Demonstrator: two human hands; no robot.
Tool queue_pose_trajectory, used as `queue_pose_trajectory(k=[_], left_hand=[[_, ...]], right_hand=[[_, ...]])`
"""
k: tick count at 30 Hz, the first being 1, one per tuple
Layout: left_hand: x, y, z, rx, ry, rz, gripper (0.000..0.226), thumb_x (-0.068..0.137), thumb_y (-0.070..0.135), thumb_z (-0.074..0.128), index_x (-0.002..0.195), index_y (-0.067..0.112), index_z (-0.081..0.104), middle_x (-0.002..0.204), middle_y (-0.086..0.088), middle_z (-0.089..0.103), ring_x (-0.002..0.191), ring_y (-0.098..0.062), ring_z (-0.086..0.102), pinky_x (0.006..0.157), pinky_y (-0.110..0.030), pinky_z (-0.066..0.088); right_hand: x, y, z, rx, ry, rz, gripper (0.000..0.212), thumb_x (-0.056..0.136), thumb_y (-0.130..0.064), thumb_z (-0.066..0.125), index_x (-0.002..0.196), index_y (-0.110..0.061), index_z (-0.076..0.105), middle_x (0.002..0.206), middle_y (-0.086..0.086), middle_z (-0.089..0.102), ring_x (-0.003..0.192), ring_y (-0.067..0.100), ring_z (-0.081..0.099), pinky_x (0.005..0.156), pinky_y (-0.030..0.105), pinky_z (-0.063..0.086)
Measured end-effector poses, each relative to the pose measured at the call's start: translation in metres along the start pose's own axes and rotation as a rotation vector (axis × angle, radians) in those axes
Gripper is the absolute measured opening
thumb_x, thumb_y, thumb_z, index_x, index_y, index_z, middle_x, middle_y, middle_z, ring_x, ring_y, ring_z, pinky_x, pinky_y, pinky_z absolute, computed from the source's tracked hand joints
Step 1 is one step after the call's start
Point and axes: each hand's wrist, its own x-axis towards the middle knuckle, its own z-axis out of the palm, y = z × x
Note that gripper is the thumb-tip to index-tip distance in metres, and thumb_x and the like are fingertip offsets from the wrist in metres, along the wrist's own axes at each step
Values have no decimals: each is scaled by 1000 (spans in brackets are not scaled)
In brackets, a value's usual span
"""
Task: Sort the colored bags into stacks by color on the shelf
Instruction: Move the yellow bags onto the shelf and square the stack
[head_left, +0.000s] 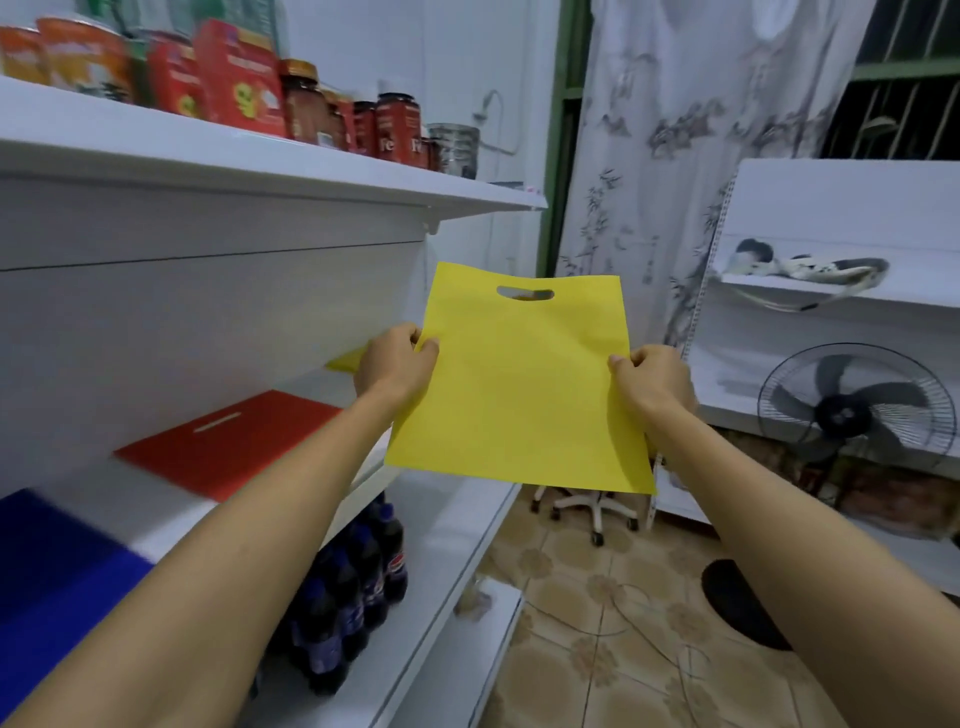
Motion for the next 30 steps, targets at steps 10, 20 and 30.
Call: queue_pose_trajectory(k=[10,20,30], left_hand=[[122,12,99,-97,-74,11,24,93,34,52,82,14,57,76,-5,52,71,-26,47,63,-30,34],[194,12,182,-24,7,-61,26,93,33,53,75,16,45,72,-4,44,67,-23,40,60,-30,29],[236,12,207,111,217,-298,30,89,34,57,68,16,48,63,-4,45,67,-27,44,56,-30,30]], right_hand=[[126,10,49,-38,60,1,24,96,-39,54,94,-17,64,92,3,57,90,29,55,83,39,46],[271,40,129,27,-75,-49,46,92,-40,58,56,-15,46,62,3,48,69,28,51,66,35,40],[393,9,207,72,-333,-282,46,91,-41,59,56,-17,41,61,0,43,68,25,47,50,29,26]])
